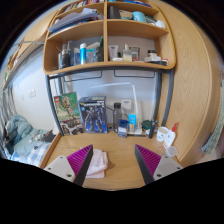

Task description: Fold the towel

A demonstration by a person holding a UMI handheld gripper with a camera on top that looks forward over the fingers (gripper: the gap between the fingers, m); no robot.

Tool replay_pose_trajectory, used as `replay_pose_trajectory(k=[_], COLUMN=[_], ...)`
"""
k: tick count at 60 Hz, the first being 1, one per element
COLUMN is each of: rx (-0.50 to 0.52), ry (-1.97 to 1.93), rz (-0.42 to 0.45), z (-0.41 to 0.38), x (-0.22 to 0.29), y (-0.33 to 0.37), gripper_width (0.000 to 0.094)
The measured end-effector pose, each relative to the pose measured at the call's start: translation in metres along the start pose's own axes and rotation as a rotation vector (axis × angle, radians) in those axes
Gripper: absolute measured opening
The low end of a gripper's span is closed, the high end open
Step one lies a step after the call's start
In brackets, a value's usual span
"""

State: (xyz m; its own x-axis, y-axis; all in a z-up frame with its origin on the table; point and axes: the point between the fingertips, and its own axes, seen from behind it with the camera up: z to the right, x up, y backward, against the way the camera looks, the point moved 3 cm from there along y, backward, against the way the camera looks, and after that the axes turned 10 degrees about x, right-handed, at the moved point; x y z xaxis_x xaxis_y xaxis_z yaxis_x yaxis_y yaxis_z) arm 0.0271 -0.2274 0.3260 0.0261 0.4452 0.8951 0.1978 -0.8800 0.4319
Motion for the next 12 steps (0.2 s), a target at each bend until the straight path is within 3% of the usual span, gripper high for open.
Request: replay_pose_trajectory(k=[12], rx=[-0.005], ry=[-0.008], rz=[0.017], z=[0.0054], x=[0.0001], y=[0.0110], gripper_width=[0.0851])
